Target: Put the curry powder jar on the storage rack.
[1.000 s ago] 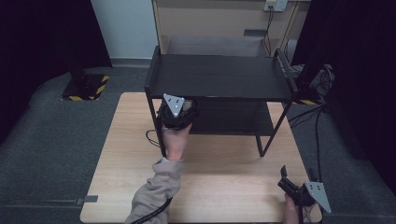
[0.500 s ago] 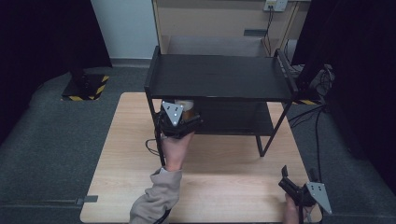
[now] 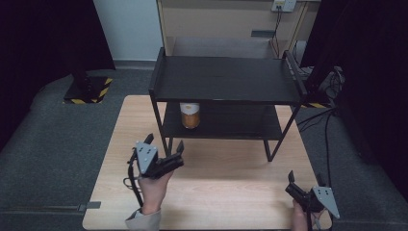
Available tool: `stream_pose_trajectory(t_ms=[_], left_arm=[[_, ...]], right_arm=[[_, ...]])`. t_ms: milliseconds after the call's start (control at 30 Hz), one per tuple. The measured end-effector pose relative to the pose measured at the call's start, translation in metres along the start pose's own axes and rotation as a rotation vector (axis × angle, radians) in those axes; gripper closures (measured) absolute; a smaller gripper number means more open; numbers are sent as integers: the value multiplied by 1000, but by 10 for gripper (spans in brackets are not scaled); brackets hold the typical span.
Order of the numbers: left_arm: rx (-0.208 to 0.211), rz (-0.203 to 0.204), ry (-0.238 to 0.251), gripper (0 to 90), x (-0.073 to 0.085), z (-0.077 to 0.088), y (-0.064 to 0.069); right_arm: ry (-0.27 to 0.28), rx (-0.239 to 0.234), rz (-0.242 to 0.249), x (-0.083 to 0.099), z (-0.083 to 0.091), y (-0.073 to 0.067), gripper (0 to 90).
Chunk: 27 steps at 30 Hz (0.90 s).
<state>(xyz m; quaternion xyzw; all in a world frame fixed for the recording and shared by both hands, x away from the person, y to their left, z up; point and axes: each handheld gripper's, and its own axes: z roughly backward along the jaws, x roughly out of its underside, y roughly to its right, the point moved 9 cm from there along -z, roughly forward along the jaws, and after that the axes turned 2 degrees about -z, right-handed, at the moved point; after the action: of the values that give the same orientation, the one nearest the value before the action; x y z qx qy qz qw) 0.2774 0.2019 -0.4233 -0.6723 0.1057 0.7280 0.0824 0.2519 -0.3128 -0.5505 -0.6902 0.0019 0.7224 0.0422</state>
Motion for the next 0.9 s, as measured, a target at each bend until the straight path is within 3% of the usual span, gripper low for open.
stream_pose_trajectory(t_ms=[67,100,133,167,200,233,267,333,400,600,667,700,733,833,900], left_arm=[[-5,-2,-2,0,3,2,-4],[-15,-3,-5,0,10,6,-12],[-53,-5,-5,0,24,15,-28],[-53,-5,-5,0,24,15,-28],[-85,8,-10,0,38,21,-45],[-85,8,-10,0,38,21,-45],[-101,18,-26,0,50,25,-61],[-106,15,-34,0,54,25,-66],[-124,7,-90,0,72,25,-85],[-146,0,-154,0,93,21,-99],[-175,-42,-199,0,109,20,-98],[-175,-42,-199,0,109,20,-98],[-166,-17,-204,0,107,19,-99],[-175,-27,-201,0,108,18,-99],[-160,-11,-214,0,108,18,-100]], right_arm=[[-2,1,1,0,0,0,6],[-2,1,1,0,0,0,6],[-2,3,0,0,0,0,6],[-2,3,0,0,0,0,6],[-4,5,3,0,0,-1,6],[-4,5,3,0,0,-1,6],[-8,5,10,0,-1,-1,6],[-10,6,11,0,-1,-1,6],[-15,6,17,-1,-1,-2,6],[-15,8,19,-1,-1,-2,6],[-17,9,21,-1,-2,-2,6],[-17,9,21,-1,-2,-2,6],[-20,10,25,-1,-2,-2,6],[-19,10,25,-1,-2,-2,6],[-18,11,24,-1,-2,-2,6]])
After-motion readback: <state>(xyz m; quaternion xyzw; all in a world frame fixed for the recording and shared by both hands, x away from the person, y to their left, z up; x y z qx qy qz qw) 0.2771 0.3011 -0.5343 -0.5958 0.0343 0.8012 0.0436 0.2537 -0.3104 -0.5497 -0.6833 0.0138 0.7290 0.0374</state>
